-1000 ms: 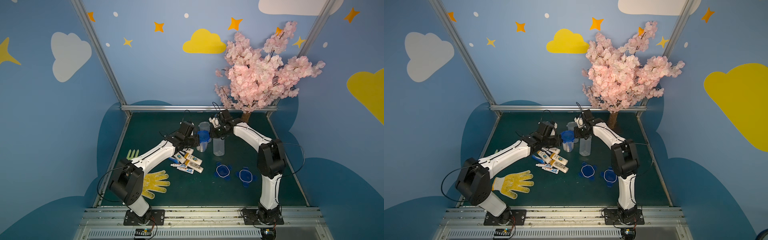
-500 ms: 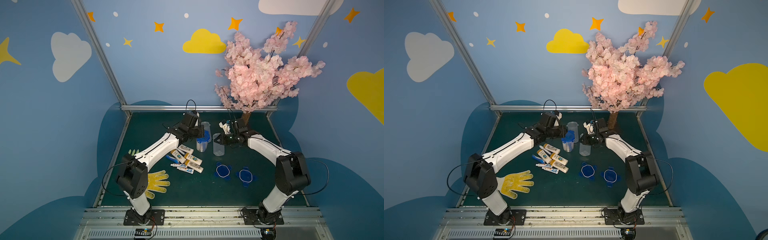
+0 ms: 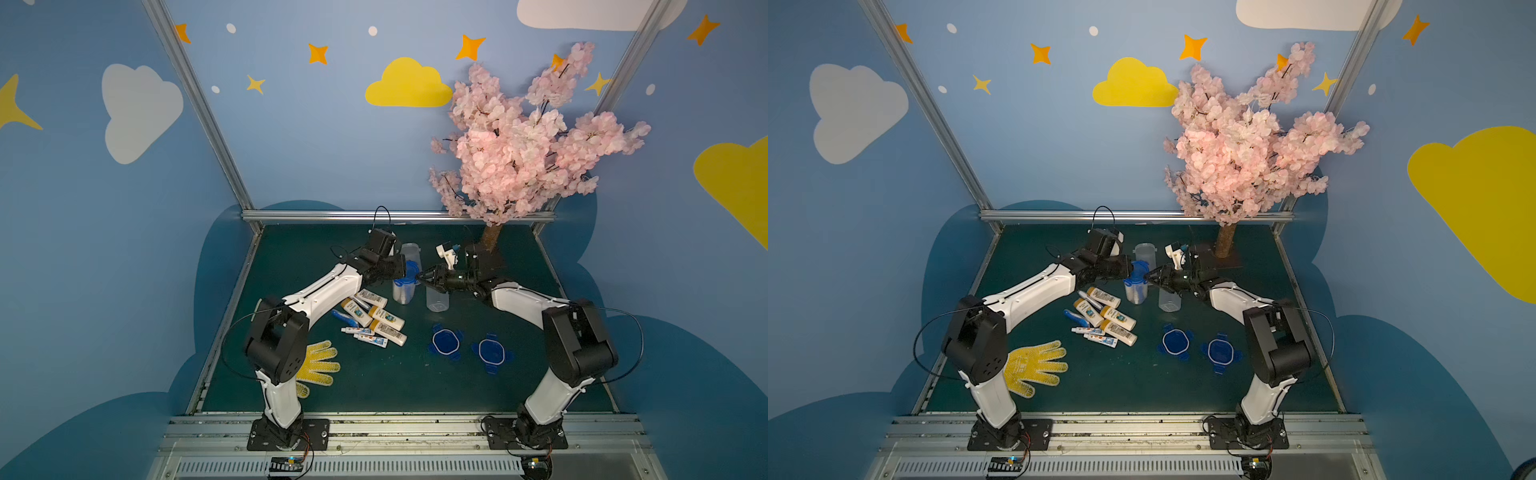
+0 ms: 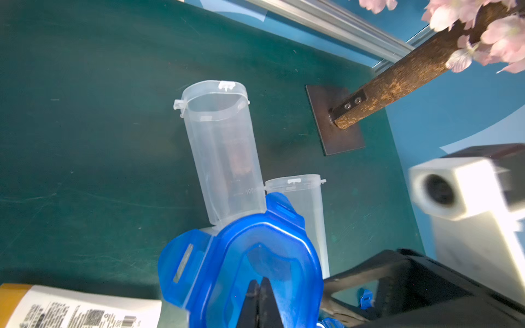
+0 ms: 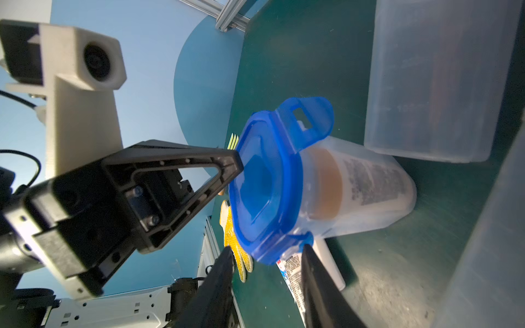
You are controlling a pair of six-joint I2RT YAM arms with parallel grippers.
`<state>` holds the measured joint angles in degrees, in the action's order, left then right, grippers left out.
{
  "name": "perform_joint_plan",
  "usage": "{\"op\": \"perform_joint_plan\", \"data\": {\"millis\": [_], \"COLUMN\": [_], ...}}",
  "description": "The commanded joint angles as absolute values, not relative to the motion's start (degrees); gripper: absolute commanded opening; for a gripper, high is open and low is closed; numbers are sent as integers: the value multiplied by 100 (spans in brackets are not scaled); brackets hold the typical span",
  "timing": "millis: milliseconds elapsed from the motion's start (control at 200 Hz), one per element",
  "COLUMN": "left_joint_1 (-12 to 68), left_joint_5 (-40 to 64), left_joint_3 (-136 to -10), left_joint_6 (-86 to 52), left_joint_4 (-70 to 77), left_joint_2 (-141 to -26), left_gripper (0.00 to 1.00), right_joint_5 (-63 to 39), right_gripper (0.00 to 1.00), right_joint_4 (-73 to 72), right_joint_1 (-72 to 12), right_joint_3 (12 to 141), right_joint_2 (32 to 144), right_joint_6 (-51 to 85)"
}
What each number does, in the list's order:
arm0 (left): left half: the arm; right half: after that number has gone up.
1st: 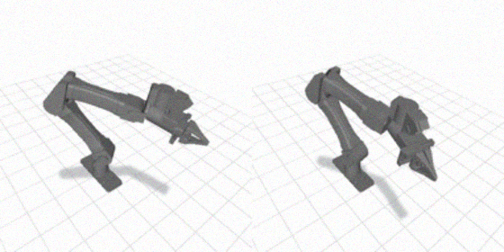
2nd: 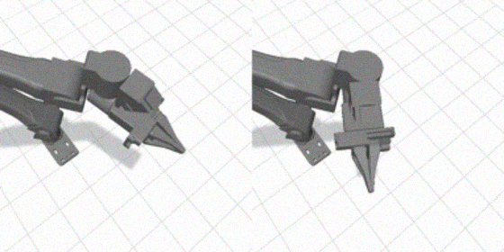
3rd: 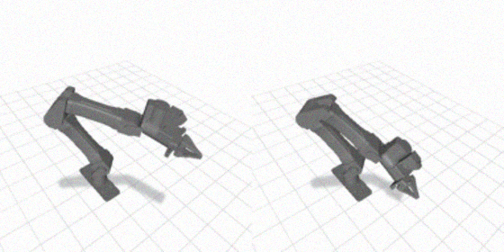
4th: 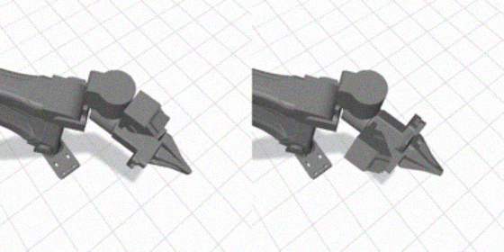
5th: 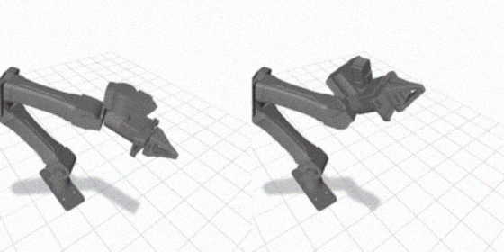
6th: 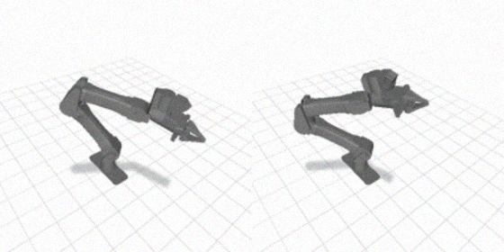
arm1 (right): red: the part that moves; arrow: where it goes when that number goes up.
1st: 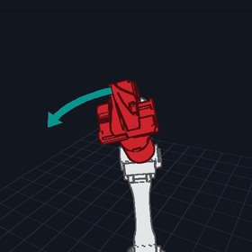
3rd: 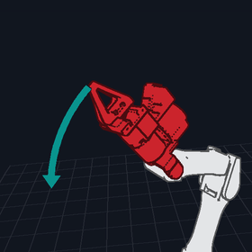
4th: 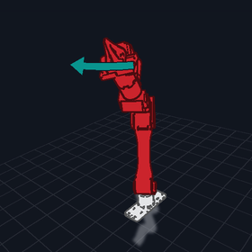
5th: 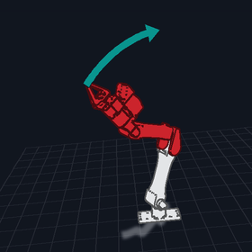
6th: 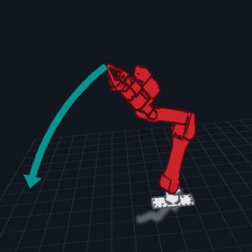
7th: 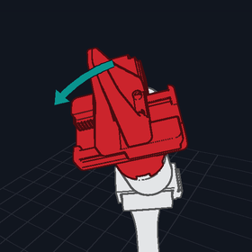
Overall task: Take out toiletry kits
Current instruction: Adjust the container at the center of the board, then unfasten the latch on the container.
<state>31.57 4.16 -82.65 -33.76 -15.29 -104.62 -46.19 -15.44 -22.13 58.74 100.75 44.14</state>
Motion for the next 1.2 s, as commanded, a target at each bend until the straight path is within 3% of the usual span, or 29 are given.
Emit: {"op": "perform_joint_plan", "data": {"millis": [0,411,1192], "left_joint_1": [3146,3144,3457], "left_joint_5": [534,666,494], "left_joint_3": [-8071,-7915,-6399], "left_joint_6": [-3481,-3623,-4190], "left_joint_4": [-1530,-1433,-949], "left_joint_2": [-10636,-10714,-10742], "left_gripper": [2,2,2], "right_joint_5": [-4774,-5028,-5171], "right_gripper": [40,44,33], "right_joint_4": [-2049,-3504,-5669], "right_joint_1": [-2267,-2276,-2241], "right_joint_3": [5788,5491,4957], "right_joint_2": [10284,10582,10569], "right_joint_6": [4800,5600,6727]}}
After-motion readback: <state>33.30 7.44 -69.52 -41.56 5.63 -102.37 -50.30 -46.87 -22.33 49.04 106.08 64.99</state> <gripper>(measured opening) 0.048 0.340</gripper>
